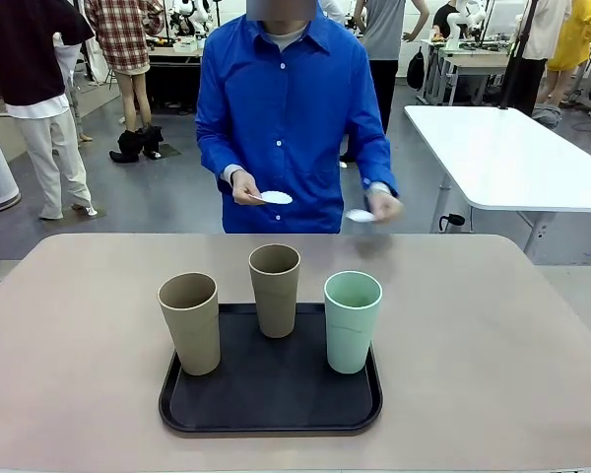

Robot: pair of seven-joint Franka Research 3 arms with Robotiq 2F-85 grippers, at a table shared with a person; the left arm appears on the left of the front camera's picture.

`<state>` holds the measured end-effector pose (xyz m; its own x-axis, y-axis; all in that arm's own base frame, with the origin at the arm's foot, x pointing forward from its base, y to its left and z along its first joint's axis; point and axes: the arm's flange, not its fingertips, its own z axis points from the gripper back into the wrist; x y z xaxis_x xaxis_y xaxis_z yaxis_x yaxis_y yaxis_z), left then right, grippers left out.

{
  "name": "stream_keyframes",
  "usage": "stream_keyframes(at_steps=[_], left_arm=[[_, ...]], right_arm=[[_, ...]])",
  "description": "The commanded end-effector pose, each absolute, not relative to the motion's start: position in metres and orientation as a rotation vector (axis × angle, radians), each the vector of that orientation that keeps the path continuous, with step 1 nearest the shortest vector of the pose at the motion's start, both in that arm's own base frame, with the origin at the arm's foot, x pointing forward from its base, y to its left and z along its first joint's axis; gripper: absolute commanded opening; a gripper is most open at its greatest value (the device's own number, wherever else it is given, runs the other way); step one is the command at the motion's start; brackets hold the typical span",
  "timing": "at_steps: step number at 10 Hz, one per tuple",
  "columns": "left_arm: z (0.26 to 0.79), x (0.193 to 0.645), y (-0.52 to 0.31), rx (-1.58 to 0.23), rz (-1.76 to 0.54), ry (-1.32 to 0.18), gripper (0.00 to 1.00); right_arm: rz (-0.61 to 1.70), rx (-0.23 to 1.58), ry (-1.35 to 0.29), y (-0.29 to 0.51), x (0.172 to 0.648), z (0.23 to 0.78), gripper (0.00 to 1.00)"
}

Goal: Place coasters on the table and set cups on them.
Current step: Pick up one Reusable plastic cup and place it on a coaster set by the human.

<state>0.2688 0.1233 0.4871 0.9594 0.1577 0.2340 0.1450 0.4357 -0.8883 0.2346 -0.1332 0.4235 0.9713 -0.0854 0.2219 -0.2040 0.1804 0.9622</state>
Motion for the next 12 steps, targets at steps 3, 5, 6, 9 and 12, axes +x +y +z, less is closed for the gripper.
stream_keyframes(at_steps=[3, 5, 6, 9, 12], left_arm=[[0.4889, 0.2689, 0.1235, -1.14, 0.003, -0.309, 1.0], [0.4889, 0.2689, 0.1235, -1.14, 0.003, -0.309, 1.0], [0.4889, 0.2689, 0.1235, -1.14, 0.003, -0.309, 1.0], [0.4889, 0.2689, 0.1235, -1.14, 0.003, -0.309, 1.0], [0.4889, 0.2689, 0.1235, -1.14, 0.003, -0.309, 1.0]], right_arm=[[0.08, 1.392, -0.255, -0.1353, 0.234, 0.4234, 1.0], [0.08, 1.392, -0.255, -0.1353, 0.234, 0.4234, 1.0], [0.08, 1.392, -0.255, -0.1353, 0.234, 0.4234, 1.0], [0.08, 1.392, -0.255, -0.1353, 0.234, 0.4234, 1.0], [0.08, 1.392, -0.255, -0.1353, 0.234, 0.4234, 1.0]])
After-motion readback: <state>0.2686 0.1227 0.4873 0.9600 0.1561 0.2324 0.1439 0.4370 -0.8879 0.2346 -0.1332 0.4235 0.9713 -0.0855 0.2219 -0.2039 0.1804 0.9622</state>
